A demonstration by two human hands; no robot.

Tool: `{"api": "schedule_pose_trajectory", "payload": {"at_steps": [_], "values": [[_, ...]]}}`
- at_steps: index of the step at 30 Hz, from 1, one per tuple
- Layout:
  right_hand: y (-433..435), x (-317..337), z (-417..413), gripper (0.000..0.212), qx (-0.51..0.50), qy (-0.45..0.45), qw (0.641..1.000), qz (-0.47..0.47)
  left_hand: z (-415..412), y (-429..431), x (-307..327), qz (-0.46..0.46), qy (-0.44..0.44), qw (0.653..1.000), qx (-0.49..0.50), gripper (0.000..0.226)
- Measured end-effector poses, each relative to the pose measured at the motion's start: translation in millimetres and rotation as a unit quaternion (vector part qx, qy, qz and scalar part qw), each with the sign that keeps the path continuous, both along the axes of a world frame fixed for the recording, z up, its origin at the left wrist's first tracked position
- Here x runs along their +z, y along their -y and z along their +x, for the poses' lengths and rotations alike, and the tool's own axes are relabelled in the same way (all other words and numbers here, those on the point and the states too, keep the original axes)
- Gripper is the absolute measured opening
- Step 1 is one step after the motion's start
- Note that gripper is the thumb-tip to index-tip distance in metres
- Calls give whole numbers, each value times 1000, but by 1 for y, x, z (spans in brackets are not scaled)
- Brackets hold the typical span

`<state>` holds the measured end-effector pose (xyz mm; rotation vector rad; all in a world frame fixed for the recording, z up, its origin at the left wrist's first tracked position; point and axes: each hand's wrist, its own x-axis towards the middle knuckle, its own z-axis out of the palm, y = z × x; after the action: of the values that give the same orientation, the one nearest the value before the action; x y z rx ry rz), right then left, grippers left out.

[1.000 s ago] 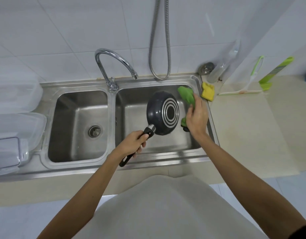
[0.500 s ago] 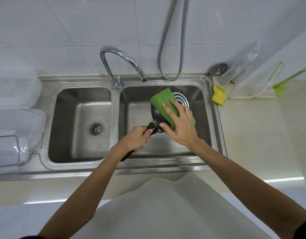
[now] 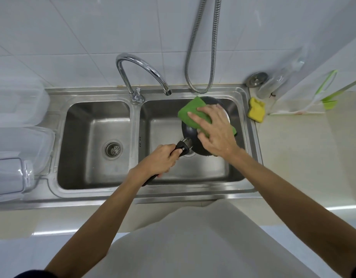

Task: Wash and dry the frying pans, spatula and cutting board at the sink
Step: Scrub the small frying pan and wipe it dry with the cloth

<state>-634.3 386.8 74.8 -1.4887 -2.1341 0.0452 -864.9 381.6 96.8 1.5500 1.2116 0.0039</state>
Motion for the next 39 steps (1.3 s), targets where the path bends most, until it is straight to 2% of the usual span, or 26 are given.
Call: {"api": "schedule_pose_trajectory", "payload": {"at_steps": [3,5,6,8,10,12,13,15,17,18,20,23,25,29,31,34,35,37,39], "values": [[-24,11,16,46,-158,-74,984,-41,-2,7,-1,24,-12,999,-29,34],[-36,19,20,45,-207,-149,963,-90,-2,8,1,37,-15,999,-37,34],[-36,22,16,42,-194,-163,963,-91,-2,6,0,40,-15,998,-36,34],[-25,26,0,33,-103,-132,985,-41,-1,3,0,50,-11,998,-34,34],[-9,19,-11,24,30,-30,999,19,-2,0,0,61,-8,997,-45,34],[-2,15,-10,24,85,54,994,40,-1,-2,0,72,-14,995,-62,34],[-6,18,-6,27,76,54,995,39,0,-2,1,75,-18,995,-70,33],[-18,23,2,32,-34,-31,999,-6,0,2,1,67,-12,995,-71,33],[-33,35,13,36,-174,-111,976,-62,3,8,0,54,3,997,-59,32],[-36,38,16,37,-202,-118,969,-80,4,11,0,44,10,998,-50,32],[-29,37,10,36,-154,-77,983,-67,9,13,1,24,20,999,-23,33],[13,21,-10,38,-14,45,999,-15,17,13,4,14,27,1000,6,35],[43,7,-21,43,-9,102,995,7,24,16,7,2,41,999,19,35],[58,-4,1,50,-100,76,992,31,32,35,11,-55,87,992,69,37],[54,-4,26,49,-161,-9,987,5,30,44,14,-86,115,985,93,37],[50,3,53,45,-208,-170,961,-61,28,54,15,-117,123,979,109,38],[52,5,52,46,-218,-169,960,-58,31,57,14,-124,128,977,117,38],[60,5,33,50,-230,-107,967,-22,41,62,13,-132,140,973,131,38],[74,0,7,52,-201,-44,978,14,51,65,12,-141,153,967,145,38]]}}
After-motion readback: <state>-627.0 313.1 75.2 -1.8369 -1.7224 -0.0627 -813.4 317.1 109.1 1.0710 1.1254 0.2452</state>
